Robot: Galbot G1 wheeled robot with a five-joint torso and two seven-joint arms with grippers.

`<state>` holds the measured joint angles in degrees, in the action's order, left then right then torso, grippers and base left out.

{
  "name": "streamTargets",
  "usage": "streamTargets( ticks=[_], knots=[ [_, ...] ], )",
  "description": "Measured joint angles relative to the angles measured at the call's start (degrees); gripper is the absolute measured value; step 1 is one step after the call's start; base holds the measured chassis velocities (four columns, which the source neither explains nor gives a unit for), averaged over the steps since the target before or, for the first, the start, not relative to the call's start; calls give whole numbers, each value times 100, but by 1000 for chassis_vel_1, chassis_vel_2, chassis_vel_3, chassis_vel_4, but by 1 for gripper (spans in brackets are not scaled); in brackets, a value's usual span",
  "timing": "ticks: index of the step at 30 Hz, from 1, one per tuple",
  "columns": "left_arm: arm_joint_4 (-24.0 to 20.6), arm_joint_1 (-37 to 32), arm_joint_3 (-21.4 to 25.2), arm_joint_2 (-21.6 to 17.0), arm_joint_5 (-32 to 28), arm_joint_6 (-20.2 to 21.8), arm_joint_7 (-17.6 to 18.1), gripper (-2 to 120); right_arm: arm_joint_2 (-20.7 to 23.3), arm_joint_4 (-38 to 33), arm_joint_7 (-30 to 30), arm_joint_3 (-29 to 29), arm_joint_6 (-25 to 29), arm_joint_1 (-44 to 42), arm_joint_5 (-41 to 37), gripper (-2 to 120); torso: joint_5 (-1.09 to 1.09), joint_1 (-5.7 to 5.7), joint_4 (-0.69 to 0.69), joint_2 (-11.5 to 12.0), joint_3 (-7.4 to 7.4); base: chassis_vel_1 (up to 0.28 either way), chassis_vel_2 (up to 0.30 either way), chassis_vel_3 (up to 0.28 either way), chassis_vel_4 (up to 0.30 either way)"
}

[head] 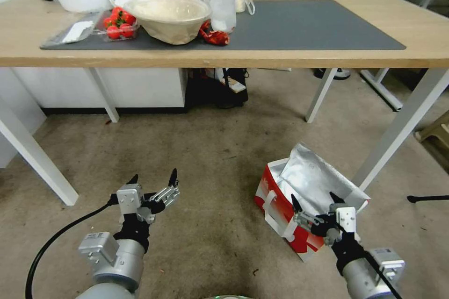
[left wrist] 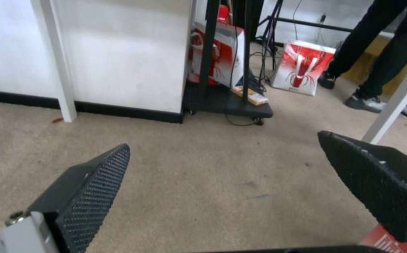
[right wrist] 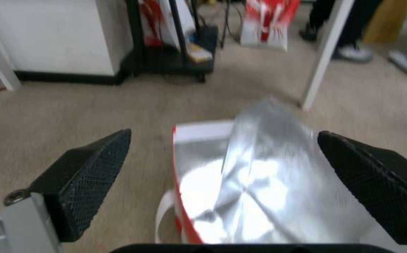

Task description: Pick up the food delivery bag from the floor and place it on the table.

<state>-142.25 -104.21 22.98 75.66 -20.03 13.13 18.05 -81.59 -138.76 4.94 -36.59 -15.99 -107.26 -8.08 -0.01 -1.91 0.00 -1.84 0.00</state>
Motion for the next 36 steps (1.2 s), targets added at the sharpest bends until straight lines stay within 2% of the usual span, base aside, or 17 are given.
streamTargets(
  ticks=[1, 3, 4, 6, 7, 9, 10, 13, 17, 18, 19, 20, 23, 26, 28, 29, 36],
  knots=[
    [0, 0, 0, 0, 0, 0, 0, 100, 0, 0, 0, 0, 0, 0, 0, 100, 0, 0, 0, 0, 0, 0, 0, 0, 0],
    [0, -12, 5, -9, 36, 0, -6, 100, 444, 275, 113, -111, 138, 335, -293, 100, 0, 0, -1, -1, 0, 0, 0, 0, 0],
    [0, -12, 5, -9, 36, 0, -6, 100, 444, 275, 113, -111, 138, 335, -293, 100, 0, 0, -1, -1, 0, 0, 0, 0, 0],
    [-1, -25, 10, -8, 73, 0, -12, 100, 948, 688, 205, -164, 225, 744, -491, 100, -2, -1, 0, -1, 0, 0, 0, 0, 0],
    [-1, -25, 10, -8, 73, 0, -12, 100, 948, 688, 205, -164, 225, 744, -491, 100, -2, -1, 0, -1, 0, 0, 0, 0, 0],
    [-6, -38, 21, -2, 92, 6, -19, 100, 1442, 1223, 252, -194, 313, 1208, -555, 100, -2, -1, 1, -2, 1, 0, 0, 0, 0],
    [-6, -38, 21, -2, 92, 6, -19, 100, 1442, 1223, 252, -194, 313, 1208, -555, 100, -2, -1, 1, -2, 1, 0, 0, 0, 0],
    [-7, -67, 31, 26, 107, 12, -24, 100, 2034, 1923, 590, -168, 607, 1753, -812, 100, -1, -1, 0, -3, 1, 0, 0, 0, 0],
    [-1, -74, 28, 69, 130, 13, -35, 100, 2327, 2267, 815, -102, 746, 2045, -839, 100, 0, -1, 2, -3, 1, 0, 0, 0, 0],
    [6, -75, 22, 89, 143, 15, -39, 100, 2505, 2471, 940, -29, 810, 2225, -840, 100, -1, -1, -2, -4, 1, 0, 0, 0, 0],
    [16, -75, 18, 107, 158, 17, -43, 100, 2704, 2705, 1035, 64, 844, 2475, -832, 100, 0, -1, 0, -4, 1, 0, 0, 0, 0],
    [16, -75, 18, 107, 158, 17, -43, 100, 2704, 2705, 1035, 64, 844, 2475, -832, 100, 0, -1, 0, -4, 1, 0, 0, 0, 0],
    [45, -60, 30, 116, 165, 21, -47, 100, 3084, 3309, 1174, 326, 899, 3098, -790, 100, 0, -1, 1, -5, 1, 0, 0, 0, 0],
    [58, -48, 39, 119, 165, 22, -48, 100, 3193, 3534, 1231, 423, 968, 3301, -750, 100, 0, -1, 1, -5, 1, 0, 0, 0, 0],
    [87, -24, 45, 129, 163, 25, -48, 100, 3429, 4068, 1399, 707, 1107, 3810, -665, 100, 0, -2, 0, -5, 1, 0, 0, 0, 0],
    [87, -24, 45, 129, 163, 25, -48, 100, 3429, 4068, 1399, 707, 1107, 3810, -665, 100, 0, -2, 0, -5, 1, 0, 0, 0, 0],
    [156, 10, 56, 120, 149, 34, -40, 100, 3605, 5183, 1595, 1752, 1421, 4783, -456, 100, 0, -2, 0, -6, 1, 0, 0, 0, 0]
  ],
)
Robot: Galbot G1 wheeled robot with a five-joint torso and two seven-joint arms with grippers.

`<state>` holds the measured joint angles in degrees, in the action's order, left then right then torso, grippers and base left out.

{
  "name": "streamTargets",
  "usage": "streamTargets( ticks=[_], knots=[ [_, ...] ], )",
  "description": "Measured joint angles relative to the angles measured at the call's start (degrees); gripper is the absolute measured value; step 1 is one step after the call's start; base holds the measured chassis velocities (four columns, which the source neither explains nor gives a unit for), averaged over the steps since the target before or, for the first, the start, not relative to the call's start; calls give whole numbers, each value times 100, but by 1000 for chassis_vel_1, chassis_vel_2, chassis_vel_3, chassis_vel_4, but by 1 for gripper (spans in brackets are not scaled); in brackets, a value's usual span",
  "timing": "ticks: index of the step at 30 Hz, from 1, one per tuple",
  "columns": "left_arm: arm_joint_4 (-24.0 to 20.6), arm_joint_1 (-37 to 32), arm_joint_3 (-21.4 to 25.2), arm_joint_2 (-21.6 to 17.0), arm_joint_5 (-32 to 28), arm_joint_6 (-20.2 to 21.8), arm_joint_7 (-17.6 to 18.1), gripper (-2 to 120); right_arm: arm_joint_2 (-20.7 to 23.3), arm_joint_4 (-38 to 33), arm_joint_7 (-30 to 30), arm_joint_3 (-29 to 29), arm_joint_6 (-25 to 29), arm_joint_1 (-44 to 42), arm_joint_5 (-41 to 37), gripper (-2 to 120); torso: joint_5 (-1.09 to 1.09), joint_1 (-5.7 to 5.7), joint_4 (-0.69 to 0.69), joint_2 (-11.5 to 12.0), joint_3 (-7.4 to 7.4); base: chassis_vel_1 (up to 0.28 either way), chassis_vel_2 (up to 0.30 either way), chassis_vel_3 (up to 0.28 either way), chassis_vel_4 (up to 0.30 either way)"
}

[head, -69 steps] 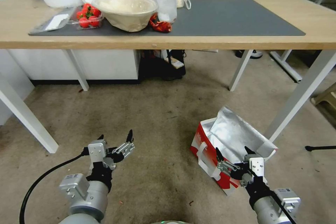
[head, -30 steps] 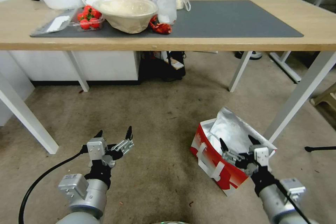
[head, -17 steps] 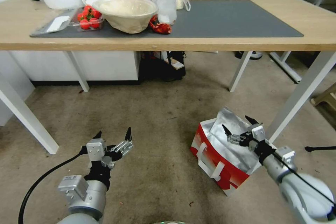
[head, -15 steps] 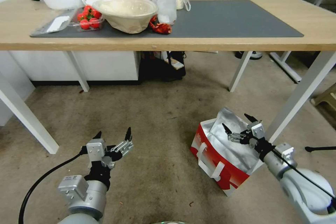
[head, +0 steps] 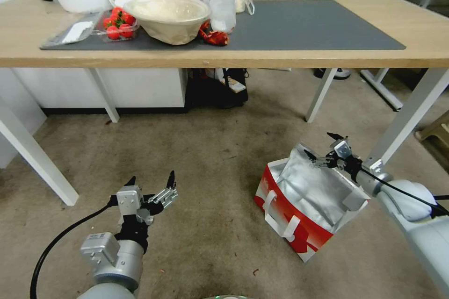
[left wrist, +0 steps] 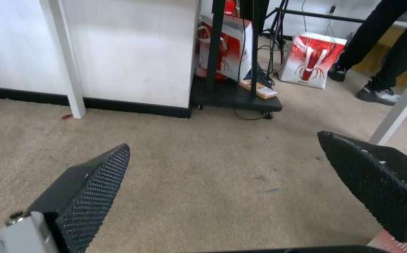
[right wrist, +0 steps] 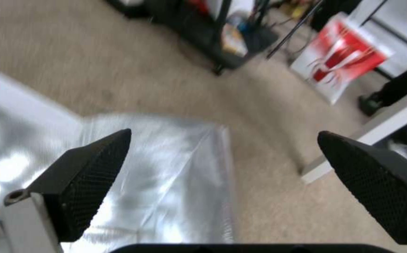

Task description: Pick up the food delivery bag from the floor and place it on the table.

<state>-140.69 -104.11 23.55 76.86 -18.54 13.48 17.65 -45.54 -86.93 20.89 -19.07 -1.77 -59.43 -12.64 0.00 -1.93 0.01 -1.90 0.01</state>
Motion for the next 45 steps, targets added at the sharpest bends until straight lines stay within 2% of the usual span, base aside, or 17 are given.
streamTargets(
  ticks=[1, 4, 7, 11, 19, 20, 23, 24, 26, 27, 30, 32, 34, 35, 36, 41, 45],
  knots=[
    [0, 0, 0, 0, 0, 0, 0, 100, 0, 0, 0, 0, 0, 0, 0, 100, 0, 0, 0, 0, 0, 0, 0, 0, 0],
    [17, 12, 26, -25, -24, 5, 14, 100, -125, 502, 45, 514, -112, 405, 227, 100, -2, 0, 1, 0, 0, 0, 0, 0, 0],
    [22, 15, 33, -29, -34, 6, 18, 100, -183, 642, 94, 641, -322, 532, 316, 100, 0, 0, 0, 0, 0, 0, 0, 0, 0],
    [39, 19, 43, -25, -44, 7, 24, 100, -230, 809, 122, 746, -468, 684, 288, 100, 2, 0, -1, 0, -1, 0, 0, 0, 0],
    [48, 15, 44, -11, -47, 7, 29, 100, -374, 1195, 163, 889, -389, 972, 172, 100, 1, 1, 0, -1, 0, 0, 0, 0, 0],
    [48, 15, 45, -9, -48, 7, 30, 100, -404, 1259, 185, 910, -370, 1018, 162, 96, 1, 0, 1, -1, 0, 0, 0, 0, 0],
    [48, 15, 46, -8, -48, 7, 31, 100, -418, 1295, 202, 921, -354, 1041, 154, 92, 1, 0, 1, -1, -1, 0, 0, 0, 0],
    [48, 14, 49, -7, -48, 7, 35, 100, -459, 1394, 254, 946, -289, 1092, 124, 83, 1, 0, 1, -1, -1, 0, 0, 0, 0],
    [48, 4, 58, -5, -50, 7, 40, 100, -531, 1526, 370, 966, -177, 1123, 91, 73, 1, 0, 0, -1, -1, 0, 0, 0, 0],
    [48, 4, 58, -5, -50, 7, 40, 100, -531, 1526, 370, 966, -177, 1123, 91, 73, 1, 0, 0, -1, -1, 0, 0, 0, 0],
    [48, 1, 61, -2, -51, 5, 41, 100, -558, 1562, 405, 963, -139, 1103, 92, 64, 1, 0, 0, -1, -1, 0, 0, 0, 0],
    [48, -2, 60, 1, -51, 3, 43, 100, -569, 1572, 428, 925, -100, 1062, 92, 52, 0, 0, 0, -1, -1, 0, 0, 0, 0],
    [48, -3, 53, 3, -51, 3, 43, 100, -569, 1572, 428, 891, -55, 1030, 74, 48, 1, 0, 0, -1, -1, 0, 0, 0, 0],
    [48, -3, 42, 4, -48, 0, 43, 100, -565, 1558, 430, 869, 8, 985, 31, 40, 0, 0, 0, -1, -1, 0, 0, 0, 0],
    [48, -3, 42, 4, -48, 0, 43, 100, -565, 1558, 430, 869, 8, 985, 31, 40, 0, 0, 0, -1, -1, 0, 0, 0, 0],
    [49, -5, 23, 2, -35, -6, 43, 100, -515, 1516, 425, 815, 139, 906, -40, 18, 1, 1, 0, -2, -1, 0, 0, 0, 0],
    [47, -7, 22, 1, -31, -12, 43, 100, -489, 1517, 423, 806, 254, 891, -111, 9, 0, 1, 0, -1, -1, 0, 0, 0, 0]
  ],
)
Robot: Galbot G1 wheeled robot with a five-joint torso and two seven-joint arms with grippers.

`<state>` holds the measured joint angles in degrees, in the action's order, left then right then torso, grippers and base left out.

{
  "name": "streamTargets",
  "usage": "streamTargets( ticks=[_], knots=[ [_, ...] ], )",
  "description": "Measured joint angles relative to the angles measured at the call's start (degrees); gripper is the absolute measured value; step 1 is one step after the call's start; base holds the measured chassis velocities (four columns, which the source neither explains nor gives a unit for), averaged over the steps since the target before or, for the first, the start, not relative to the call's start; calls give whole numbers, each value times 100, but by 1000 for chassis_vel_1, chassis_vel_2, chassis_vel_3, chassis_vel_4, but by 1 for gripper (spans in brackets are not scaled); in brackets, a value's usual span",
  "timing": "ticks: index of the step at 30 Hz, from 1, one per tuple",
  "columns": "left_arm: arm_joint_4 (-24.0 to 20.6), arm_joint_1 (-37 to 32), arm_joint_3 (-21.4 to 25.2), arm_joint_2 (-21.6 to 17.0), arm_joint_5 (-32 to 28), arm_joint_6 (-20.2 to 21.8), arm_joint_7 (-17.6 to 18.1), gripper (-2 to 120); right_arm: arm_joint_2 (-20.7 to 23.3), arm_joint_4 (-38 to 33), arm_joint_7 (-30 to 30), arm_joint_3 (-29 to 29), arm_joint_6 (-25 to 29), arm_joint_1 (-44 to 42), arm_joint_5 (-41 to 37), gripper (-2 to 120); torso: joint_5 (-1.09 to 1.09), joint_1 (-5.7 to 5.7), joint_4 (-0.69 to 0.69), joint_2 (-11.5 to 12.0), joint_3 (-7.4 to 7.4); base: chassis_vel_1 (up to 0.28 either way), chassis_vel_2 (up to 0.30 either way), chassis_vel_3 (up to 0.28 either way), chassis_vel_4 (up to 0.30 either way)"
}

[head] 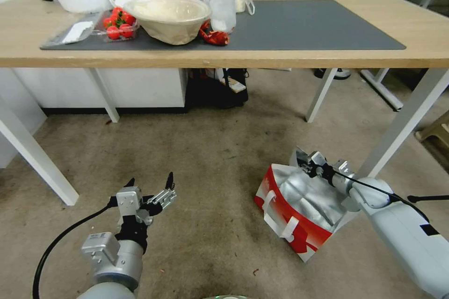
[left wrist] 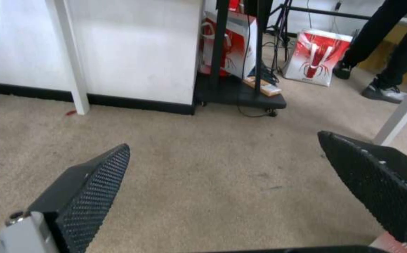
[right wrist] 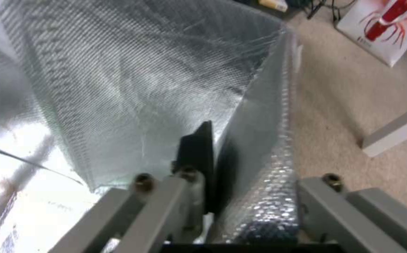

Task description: Pick up the food delivery bag from the floor and place it on the table.

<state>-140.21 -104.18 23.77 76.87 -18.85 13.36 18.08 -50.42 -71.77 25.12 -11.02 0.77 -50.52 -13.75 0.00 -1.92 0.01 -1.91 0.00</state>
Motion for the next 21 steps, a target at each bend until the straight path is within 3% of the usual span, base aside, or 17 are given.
streamTargets(
  ticks=[2, 12, 15, 21],
  knots=[
    [-2, -1, 0, 3, 3, -7, 0, 100, 27, -15, 4, -9, 101, -24, -106, 0, -1, 0, 0, 0, 0, 0, 0, 0, 0],
    [-10, 12, 10, 4, 16, -33, 0, 100, 245, -283, 670, -232, 589, -248, -547, 0, 0, 0, 0, 0, 0, 0, 0, 0, 0],
    [-11, 5, 11, 8, 33, -34, 0, 100, 368, -458, 1050, -393, 662, -388, -801, 0, -1, 0, 0, 0, 0, 0, 0, 0, 0],
    [-53, -23, 18, 28, 79, -35, -2, 100, 748, -1153, 2400, -878, 680, -813, -1733, 0, 0, 1, -1, 0, 0, 0, 0, 0, 0]
  ],
)
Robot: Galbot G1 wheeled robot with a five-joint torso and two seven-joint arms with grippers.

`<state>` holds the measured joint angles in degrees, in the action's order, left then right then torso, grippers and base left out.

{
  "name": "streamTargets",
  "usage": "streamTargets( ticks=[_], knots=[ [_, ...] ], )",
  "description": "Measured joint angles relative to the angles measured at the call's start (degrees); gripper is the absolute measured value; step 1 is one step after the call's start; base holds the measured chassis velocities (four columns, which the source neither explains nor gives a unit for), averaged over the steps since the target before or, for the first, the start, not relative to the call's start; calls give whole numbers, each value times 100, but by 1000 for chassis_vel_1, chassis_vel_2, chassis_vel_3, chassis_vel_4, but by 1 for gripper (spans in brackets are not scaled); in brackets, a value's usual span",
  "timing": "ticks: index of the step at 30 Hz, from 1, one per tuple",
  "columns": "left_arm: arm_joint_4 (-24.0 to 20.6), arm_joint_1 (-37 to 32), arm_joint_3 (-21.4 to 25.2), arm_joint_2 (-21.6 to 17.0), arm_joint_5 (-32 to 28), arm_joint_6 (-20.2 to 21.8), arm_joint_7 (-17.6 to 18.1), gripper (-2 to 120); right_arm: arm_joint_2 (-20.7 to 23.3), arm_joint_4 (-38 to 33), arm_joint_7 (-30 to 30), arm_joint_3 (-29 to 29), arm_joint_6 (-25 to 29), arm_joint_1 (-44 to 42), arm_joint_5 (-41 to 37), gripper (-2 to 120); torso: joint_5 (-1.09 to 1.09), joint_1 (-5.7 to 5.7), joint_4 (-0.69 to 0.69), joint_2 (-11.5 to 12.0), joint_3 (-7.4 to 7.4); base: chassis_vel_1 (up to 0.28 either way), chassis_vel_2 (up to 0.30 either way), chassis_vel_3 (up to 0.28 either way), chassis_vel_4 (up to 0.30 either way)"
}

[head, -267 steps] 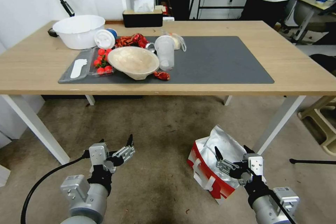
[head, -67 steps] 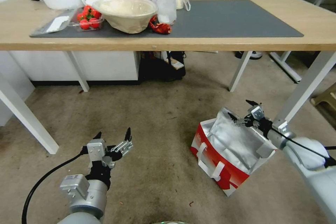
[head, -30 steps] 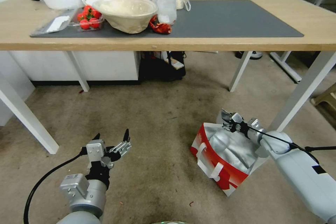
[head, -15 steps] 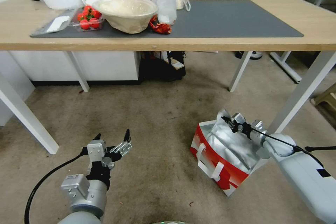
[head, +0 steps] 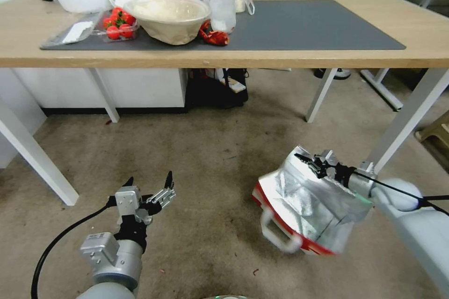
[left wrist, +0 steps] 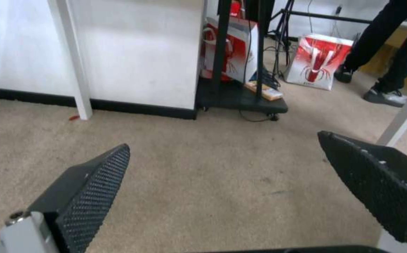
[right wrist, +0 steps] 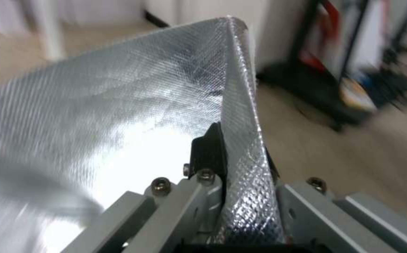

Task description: Pick up the food delivery bag from the floor and place it on the table.

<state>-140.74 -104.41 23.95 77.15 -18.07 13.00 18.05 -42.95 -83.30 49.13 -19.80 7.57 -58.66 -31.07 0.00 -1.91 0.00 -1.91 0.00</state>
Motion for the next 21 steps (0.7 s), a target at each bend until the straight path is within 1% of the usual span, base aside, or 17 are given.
streamTargets(
  ticks=[1, 3, 4, 5, 7, 8, 10, 11, 13, 14, 16, 18, 21],
  knots=[
    [0, 0, 0, 0, 0, 0, 0, 100, 0, 0, 0, 0, 0, 0, 0, 0, 0, 0, 0, 0, 0, 0, 0, 0, 0],
    [-15, -12, 2, 12, -3, -1, 1, 100, 161, -370, 436, -123, -110, -148, -497, 0, 1, 0, 1, 0, 0, 0, 0, 0, 0],
    [-15, -12, 2, 12, -3, -1, 1, 100, 161, -370, 436, -123, -110, -148, -497, 0, 1, 0, 1, 0, 0, 0, 0, 0, 0],
    [-23, -15, -4, 18, -20, -1, 9, 100, 202, -479, 571, -156, -155, -186, -634, 0, 0, 0, 1, 0, 0, 0, 0, 0, 0],
    [-54, -27, -19, 47, -67, 13, 51, 100, 302, -746, 1048, -206, -289, -291, -1060, 0, 1, 0, 1, 0, 0, 0, 0, 0, 0],
    [-54, -27, -19, 47, -67, 13, 51, 100, 302, -746, 1048, -206, -289, -291, -1060, 0, 1, 0, 1, 0, 0, 0, 0, 0, 0],
    [-66, -43, -23, 64, -79, 23, 66, 100, 355, -952, 1376, -233, -464, -410, -1487, 0, 0, 0, 1, 0, 0, 0, 0, 0, 0],
    [-66, -43, -23, 64, -79, 23, 66, 100, 355, -952, 1376, -233, -464, -410, -1487, 0, 0, 0, 1, 0, 0, 0, 0, 0, 0],
    [-71, -54, -23, 66, -85, 24, 71, 100, 374, -1102, 1635, -248, -673, -499, -2004, 0, 1, 0, 1, 0, 0, 0, 0, 0, 0],
    [-71, -54, -23, 66, -85, 24, 71, 100, 374, -1102, 1635, -248, -673, -499, -2004, 0, 1, 0, 1, 0, 0, 0, 0, 0, 0],
    [-79, -59, -22, 68, -93, 17, 74, 100, 358, -1179, 1835, -254, -848, -524, -2496, 0, 1, 0, 1, 0, 0, 0, 0, 0, 0],
    [-86, -60, -22, 68, -96, 16, 74, 100, 351, -1197, 1866, -257, -891, -527, -2606, 0, 0, 0, 1, 0, 0, 0, 0, 0, 0],
    [-110, -60, -2, 67, -134, 16, 81, 100, 347, -1301, 2112, -309, -1190, -542, -3050, 0, 0, 0, 1, 0, 0, 0, 0, 0, 0]
  ],
)
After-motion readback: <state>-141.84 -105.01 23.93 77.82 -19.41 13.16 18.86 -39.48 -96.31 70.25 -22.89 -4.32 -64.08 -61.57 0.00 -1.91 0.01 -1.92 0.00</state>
